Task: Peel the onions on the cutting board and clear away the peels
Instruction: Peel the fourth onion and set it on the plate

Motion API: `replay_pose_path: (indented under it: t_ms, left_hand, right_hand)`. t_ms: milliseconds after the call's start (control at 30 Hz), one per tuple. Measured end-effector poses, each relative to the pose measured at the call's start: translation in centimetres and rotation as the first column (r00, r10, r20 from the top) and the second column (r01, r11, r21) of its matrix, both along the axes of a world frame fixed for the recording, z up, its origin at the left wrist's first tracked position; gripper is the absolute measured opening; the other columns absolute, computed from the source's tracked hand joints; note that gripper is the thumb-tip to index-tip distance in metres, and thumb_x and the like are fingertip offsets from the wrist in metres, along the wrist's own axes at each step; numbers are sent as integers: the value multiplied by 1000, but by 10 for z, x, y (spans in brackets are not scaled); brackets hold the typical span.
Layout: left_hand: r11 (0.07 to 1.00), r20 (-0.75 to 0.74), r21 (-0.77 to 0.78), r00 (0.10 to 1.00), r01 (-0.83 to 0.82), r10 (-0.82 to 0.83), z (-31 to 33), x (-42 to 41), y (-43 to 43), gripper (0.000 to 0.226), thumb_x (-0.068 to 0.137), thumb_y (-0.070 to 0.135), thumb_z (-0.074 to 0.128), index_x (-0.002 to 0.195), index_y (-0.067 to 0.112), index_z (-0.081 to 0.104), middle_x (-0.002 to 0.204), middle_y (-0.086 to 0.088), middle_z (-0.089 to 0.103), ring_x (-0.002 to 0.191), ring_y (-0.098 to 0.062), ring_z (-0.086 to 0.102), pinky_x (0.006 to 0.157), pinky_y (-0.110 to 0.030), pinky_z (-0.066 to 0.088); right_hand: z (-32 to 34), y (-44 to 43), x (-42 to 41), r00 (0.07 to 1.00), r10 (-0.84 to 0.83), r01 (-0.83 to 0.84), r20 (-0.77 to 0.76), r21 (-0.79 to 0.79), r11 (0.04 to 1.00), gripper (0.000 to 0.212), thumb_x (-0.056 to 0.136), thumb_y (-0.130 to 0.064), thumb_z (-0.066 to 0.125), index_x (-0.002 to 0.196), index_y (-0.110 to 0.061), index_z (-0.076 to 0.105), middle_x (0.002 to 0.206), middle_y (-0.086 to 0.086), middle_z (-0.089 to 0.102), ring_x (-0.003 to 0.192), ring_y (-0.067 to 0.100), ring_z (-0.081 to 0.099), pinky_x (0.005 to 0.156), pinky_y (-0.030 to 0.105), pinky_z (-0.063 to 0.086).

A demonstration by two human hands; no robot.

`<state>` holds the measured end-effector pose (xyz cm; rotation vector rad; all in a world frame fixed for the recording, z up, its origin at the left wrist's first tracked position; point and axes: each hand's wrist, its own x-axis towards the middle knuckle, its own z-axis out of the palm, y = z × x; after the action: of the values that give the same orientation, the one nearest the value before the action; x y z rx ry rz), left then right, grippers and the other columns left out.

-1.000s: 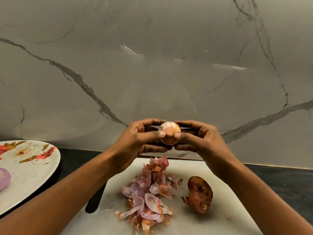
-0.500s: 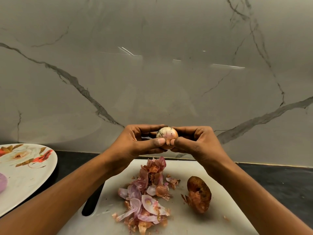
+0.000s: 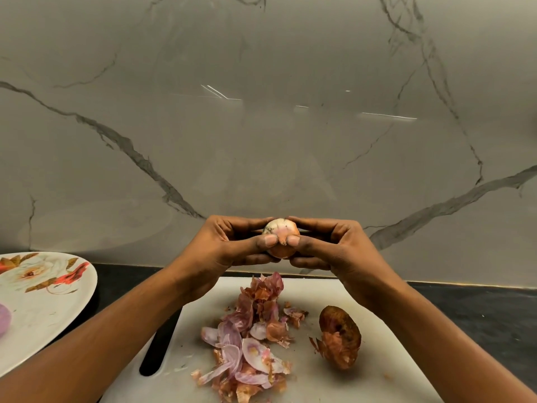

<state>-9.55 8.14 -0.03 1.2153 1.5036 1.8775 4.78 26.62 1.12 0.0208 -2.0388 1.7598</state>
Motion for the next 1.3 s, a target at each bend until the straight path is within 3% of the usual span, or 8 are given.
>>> replay_pose_path:
  t_ms: [333,467,633,733,933,1067,1200,1300]
  left_hand:
    - [1000,-48,2,999,-13,13,1,-3,-2,43,81,8,78,124,5,74,113,-16,79,104,-35,78,83,-35,66]
    - [999,-96,8,995,-33,34,-1,-3,-2,43,81,8,78,124,6,75,111,-14,80,103,-33,78,83,-34,65]
    - [999,-131,30,990,-45,48,0,-2,-1,43,79,14,79,121,9,75,110,-12,81,101,-32,78,82,-32,65]
    - [998,-174,13,983,-57,58,-2,-2,-1,44,79,16,80,122,7,75,109,-11,81,100,-30,78,81,-34,65]
    - [998,-253,20,965,-60,63,-1,-2,-2,40,81,13,80,120,6,76,108,-10,81,99,-30,79,84,-41,66]
    - [999,-264,19,963,-47,50,1,-1,-3,35,83,11,78,118,4,77,107,-11,81,98,-30,79,81,-38,66]
    - [982,-305,96,935,-160,182,2,-2,-3,20,86,14,76,95,-3,81,85,-17,80,76,-34,79,66,-37,67]
    - [983,-344,50,922,-174,181,3,-5,-4,20,88,16,76,97,-1,82,86,-15,81,77,-33,80,68,-41,67]
  right_hand:
    - [-3,-1,3,998,23,-17,-57,99,995,36,87,-9,75,123,-13,76,114,5,81,100,28,80,76,34,66]
    - [-5,-2,1,998,16,-7,-66,137,990,31,83,-12,76,114,-11,81,128,-6,76,106,26,78,78,33,66]
    - [-4,-1,0,998,-30,35,-57,89,995,27,84,-9,79,110,-6,74,120,3,78,99,32,79,78,39,67]
    - [-3,1,0,1000,13,-14,4,5,1000,42,86,-6,79,125,-13,65,124,8,76,103,35,78,83,44,66]
    - [-2,-1,0,992,72,-66,104,-51,996,41,89,-15,75,130,-14,71,120,9,79,111,31,76,96,40,63]
    - [0,-2,1,989,73,-67,126,-49,997,41,86,-14,78,127,-12,73,118,10,79,111,31,76,94,39,64]
    - [-3,-10,3,976,149,-146,160,-30,989,36,88,-13,78,123,-5,75,115,14,79,107,33,77,86,34,66]
    - [-4,-14,3,978,125,-125,164,-12,992,36,87,-14,79,121,-5,77,113,15,80,103,32,78,81,31,66]
